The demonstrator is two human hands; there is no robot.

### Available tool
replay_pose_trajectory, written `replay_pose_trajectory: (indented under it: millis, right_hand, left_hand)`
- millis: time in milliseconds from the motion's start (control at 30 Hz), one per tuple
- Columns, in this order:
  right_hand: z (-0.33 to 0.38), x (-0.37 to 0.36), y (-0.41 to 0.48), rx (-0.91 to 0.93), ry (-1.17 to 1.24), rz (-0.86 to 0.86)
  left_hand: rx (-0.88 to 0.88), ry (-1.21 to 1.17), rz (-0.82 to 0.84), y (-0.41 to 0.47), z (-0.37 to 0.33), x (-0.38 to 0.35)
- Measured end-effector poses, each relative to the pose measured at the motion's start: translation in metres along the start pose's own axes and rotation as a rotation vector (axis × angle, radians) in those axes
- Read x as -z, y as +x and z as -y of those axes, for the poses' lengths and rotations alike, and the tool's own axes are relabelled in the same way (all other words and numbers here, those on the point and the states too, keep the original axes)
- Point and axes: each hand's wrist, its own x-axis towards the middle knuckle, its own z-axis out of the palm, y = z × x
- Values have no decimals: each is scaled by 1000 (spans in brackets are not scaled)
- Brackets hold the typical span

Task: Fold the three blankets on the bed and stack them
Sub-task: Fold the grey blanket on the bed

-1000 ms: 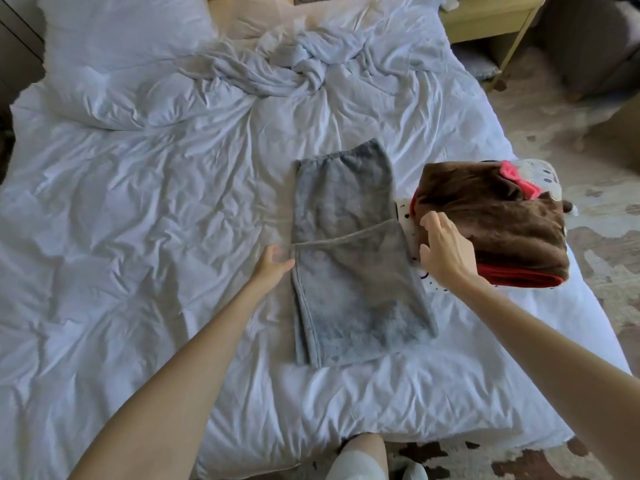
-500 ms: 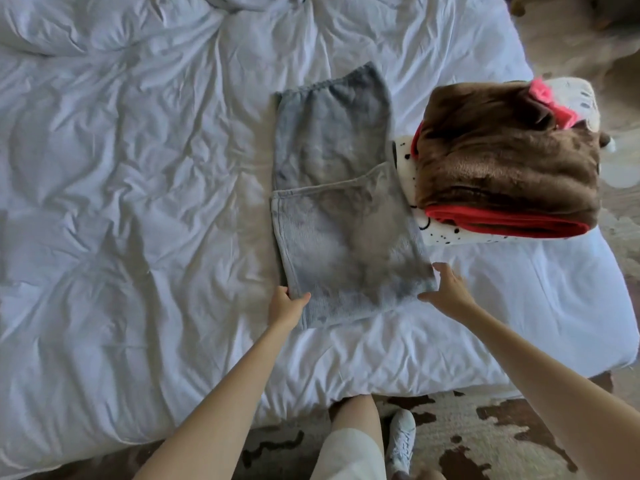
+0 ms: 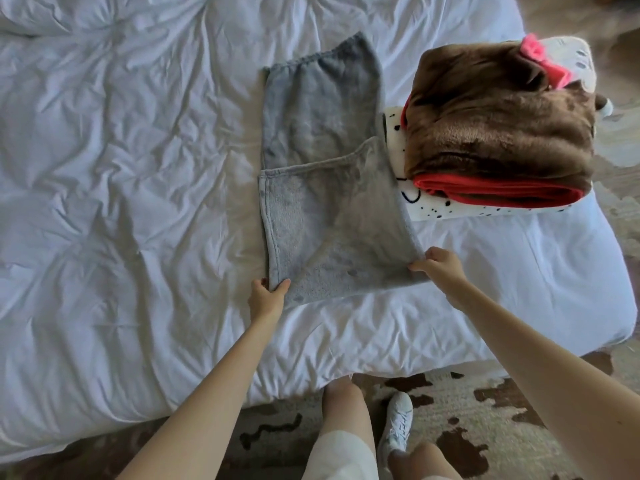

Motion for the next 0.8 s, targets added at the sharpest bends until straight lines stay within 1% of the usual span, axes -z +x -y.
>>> replay_pose_trajectory:
  millis: [33,100,233,300,367,433,467,533,633,700,733,800]
  right_hand:
    - [0,2,-3,-3,64,-6]
    - [-1,6,-7,10,152,2]
    - [3,9,-10,91,191,55]
    - [6,5,-9,127,137,73]
    - [8,-2,-6,143,-11,28]
    - [9,-8,-2,171,-192,-63]
    - [9,-10,0,198,-264,-109]
    - [9,-12,2,268,-326,-193]
    - [11,-13,2,374,-297,-283]
    - [13,-14,1,413,-251,-272]
    - [14,-15,1,410,-207,-249]
    - [19,-16,3,365,-100,-179]
  left_hand:
    - [-6,10,18,-1,-1,-1]
    - [-63,9,-2,-3,-2,-2]
    - [-162,37,-33,-9,-7,1]
    - [-257,74,-53,-12,-10,4]
    - [-309,60,2,-16,-12,5]
    - [-302,-7,83,-19,-13,6]
    - [-282,-38,95,-19,-14,6]
    - [-200,-119,96,-17,-18,5]
    - [-72,-215,155,-9,-26,3]
    - [-19,-196,176,-3,-30,1]
    - [-24,-172,183,-2,-31,1]
    - [-101,-141,187,-5,-35,1]
